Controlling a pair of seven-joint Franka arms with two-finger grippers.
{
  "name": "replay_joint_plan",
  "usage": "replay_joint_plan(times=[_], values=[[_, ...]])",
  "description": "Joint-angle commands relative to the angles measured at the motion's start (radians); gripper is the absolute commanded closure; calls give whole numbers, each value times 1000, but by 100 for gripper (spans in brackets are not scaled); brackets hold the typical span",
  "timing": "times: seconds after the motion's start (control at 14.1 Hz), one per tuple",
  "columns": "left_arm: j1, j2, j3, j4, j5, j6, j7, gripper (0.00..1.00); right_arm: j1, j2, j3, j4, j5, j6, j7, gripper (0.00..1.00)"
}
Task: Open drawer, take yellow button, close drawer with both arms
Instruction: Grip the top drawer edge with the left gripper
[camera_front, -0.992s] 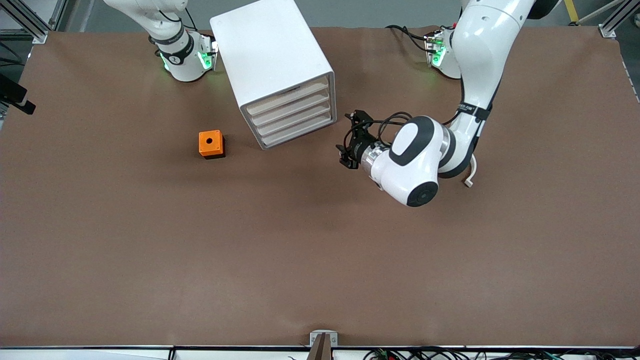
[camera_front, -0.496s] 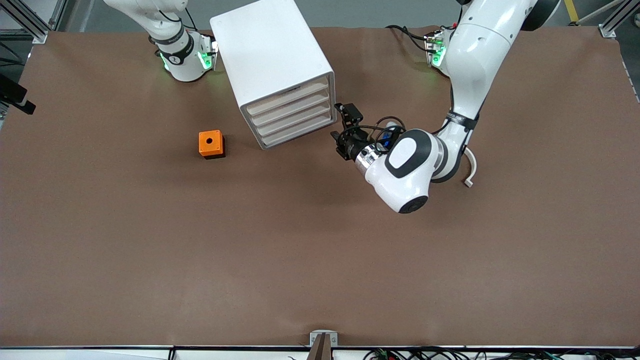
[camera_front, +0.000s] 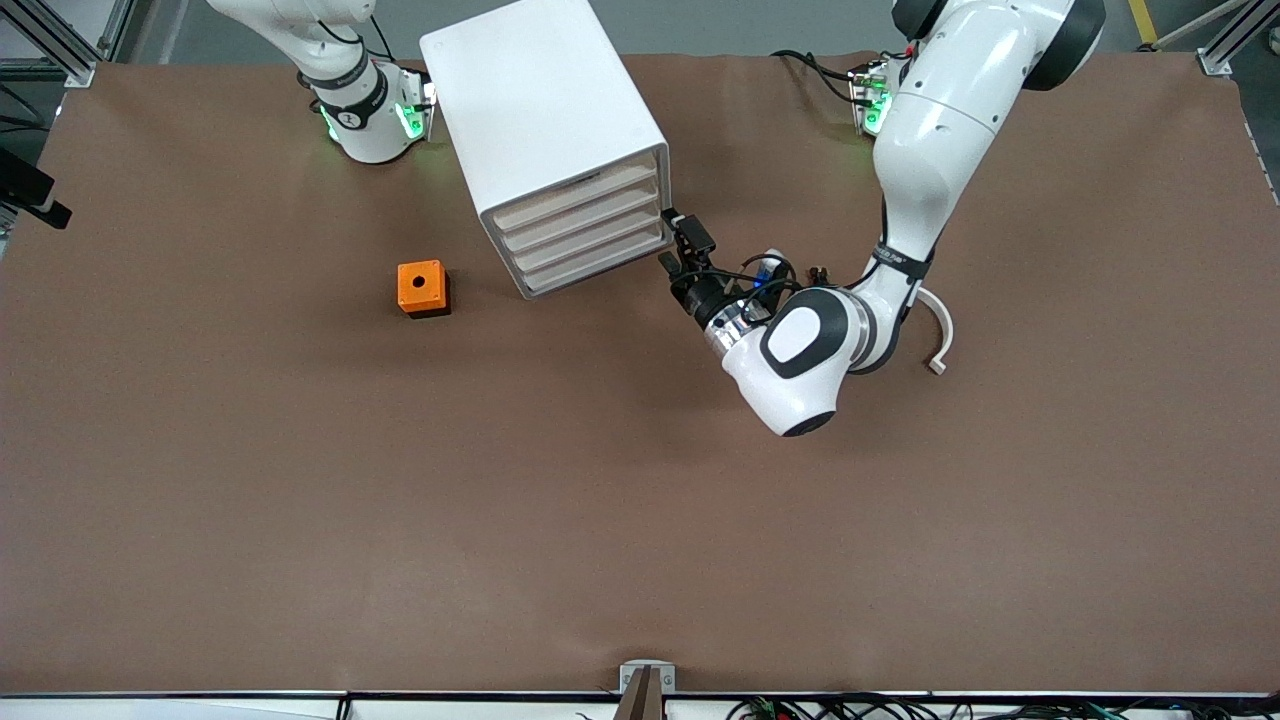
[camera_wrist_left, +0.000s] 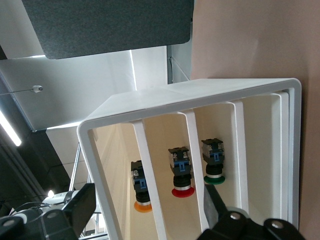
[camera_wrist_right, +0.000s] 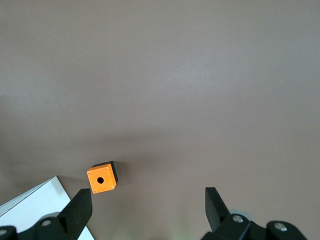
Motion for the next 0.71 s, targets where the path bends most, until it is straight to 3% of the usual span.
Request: replay_joint_plan(times=[0.0, 0.64], values=[[-10, 21, 0, 20, -37, -31, -29, 45, -3, -21, 3, -8, -14, 2, -5, 0], [-98, 23, 0, 17, -52, -34, -31, 46, -23, -15, 1, 9, -6, 5, -5, 0]])
